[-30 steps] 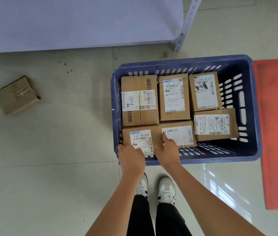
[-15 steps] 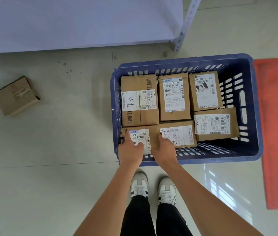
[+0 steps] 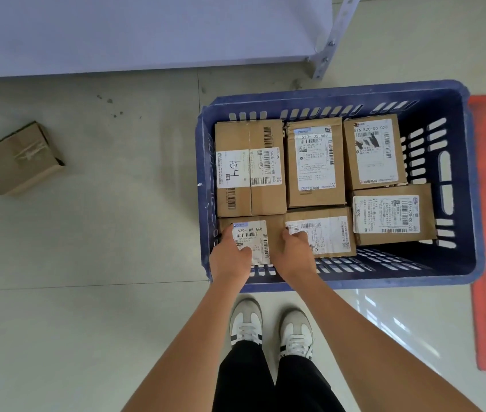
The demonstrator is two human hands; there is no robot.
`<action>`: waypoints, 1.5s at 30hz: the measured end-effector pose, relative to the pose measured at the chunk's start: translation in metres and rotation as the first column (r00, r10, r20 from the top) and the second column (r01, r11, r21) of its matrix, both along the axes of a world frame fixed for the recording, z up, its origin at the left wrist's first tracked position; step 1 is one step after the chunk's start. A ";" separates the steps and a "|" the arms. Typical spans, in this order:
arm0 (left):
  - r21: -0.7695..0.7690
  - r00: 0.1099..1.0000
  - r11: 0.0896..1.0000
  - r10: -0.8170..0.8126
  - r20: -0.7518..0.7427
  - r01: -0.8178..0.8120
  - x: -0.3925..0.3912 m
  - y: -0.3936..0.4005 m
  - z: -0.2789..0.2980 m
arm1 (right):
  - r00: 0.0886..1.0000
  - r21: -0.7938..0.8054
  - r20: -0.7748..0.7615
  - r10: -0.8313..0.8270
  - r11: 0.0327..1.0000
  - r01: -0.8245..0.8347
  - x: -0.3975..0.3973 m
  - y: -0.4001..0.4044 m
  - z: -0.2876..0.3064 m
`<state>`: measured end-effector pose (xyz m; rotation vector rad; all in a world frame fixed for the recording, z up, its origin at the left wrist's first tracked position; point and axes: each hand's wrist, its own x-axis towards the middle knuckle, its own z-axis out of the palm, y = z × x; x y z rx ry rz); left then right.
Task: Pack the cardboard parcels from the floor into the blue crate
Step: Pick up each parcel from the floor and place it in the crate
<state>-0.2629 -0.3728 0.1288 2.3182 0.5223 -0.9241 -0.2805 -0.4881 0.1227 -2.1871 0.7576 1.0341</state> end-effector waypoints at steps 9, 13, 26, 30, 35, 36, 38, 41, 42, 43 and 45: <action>-0.414 0.839 0.745 0.535 -0.100 -0.524 0.004 0.008 0.049 | 0.867 0.387 0.018 -0.499 0.803 0.454 0.007 -0.006 0.056; -0.549 0.809 0.645 0.578 -0.105 -0.532 0.029 0.007 0.082 | 0.816 0.523 0.035 -0.577 0.707 0.477 0.039 -0.007 0.094; -0.687 0.756 0.570 0.653 0.046 -0.450 0.138 0.195 0.141 | 0.832 0.644 0.200 -0.517 0.710 0.287 0.143 0.156 0.153; -0.659 0.743 0.573 0.669 0.034 -0.486 0.152 0.305 0.137 | 0.842 0.616 0.172 -0.511 0.723 0.312 0.172 0.261 0.147; -0.614 0.726 0.579 0.688 0.014 -0.537 0.167 0.430 0.127 | 0.854 0.609 0.120 -0.506 0.717 0.339 0.202 0.381 0.127; -0.604 0.724 0.583 0.689 0.014 -0.543 0.170 0.453 0.123 | 0.855 0.605 0.119 -0.504 0.720 0.341 0.208 0.402 0.120; -0.575 0.710 0.589 0.704 0.019 -0.568 0.173 0.492 0.109 | 0.863 0.601 0.119 -0.491 0.728 0.331 0.217 0.440 0.105; -0.534 0.677 0.580 0.736 0.019 -0.616 0.179 0.540 0.074 | 0.896 0.600 0.109 -0.429 0.748 0.285 0.230 0.484 0.075; -0.527 0.666 0.572 0.746 0.015 -0.629 0.181 0.553 0.059 | 0.906 0.598 0.115 -0.407 0.757 0.264 0.237 0.495 0.062; -0.521 0.659 0.567 0.752 0.012 -0.638 0.184 0.564 0.043 | 0.915 0.594 0.124 -0.385 0.767 0.243 0.244 0.505 0.046; -0.511 0.647 0.564 0.762 0.019 -0.649 0.192 0.582 0.006 | 0.930 0.580 0.142 -0.340 0.790 0.201 0.260 0.520 0.013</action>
